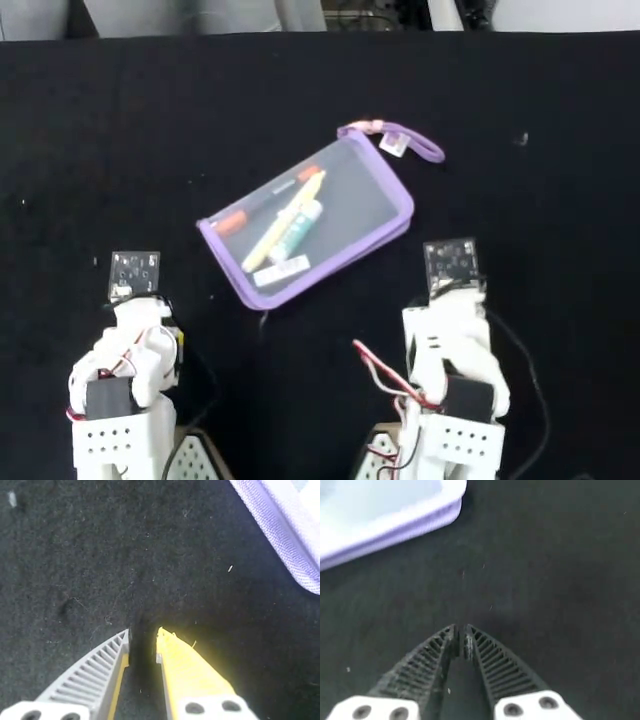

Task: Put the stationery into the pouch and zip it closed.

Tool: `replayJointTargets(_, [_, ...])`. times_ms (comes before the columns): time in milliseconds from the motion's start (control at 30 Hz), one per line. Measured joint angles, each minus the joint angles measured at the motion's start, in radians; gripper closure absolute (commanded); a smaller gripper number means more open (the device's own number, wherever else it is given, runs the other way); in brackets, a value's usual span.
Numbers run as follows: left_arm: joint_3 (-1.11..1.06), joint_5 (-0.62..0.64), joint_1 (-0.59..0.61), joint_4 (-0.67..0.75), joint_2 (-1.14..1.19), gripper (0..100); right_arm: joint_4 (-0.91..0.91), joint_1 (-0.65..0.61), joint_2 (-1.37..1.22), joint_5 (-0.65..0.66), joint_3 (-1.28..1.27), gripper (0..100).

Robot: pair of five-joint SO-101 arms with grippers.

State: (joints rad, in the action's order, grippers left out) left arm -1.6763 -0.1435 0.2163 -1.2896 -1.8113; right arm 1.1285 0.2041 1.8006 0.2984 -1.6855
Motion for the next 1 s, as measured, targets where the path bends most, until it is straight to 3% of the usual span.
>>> replayJointTargets(433, [0.0,0.003,0.0,0.0,0.0,90,0.15,0.0,0.0,0.002,0.0,98.5])
replayJointTargets(1000, [0.0,0.003,0.0,0.0,0.0,90,0.157,0.0,0.0,0.002,0.0,98.6])
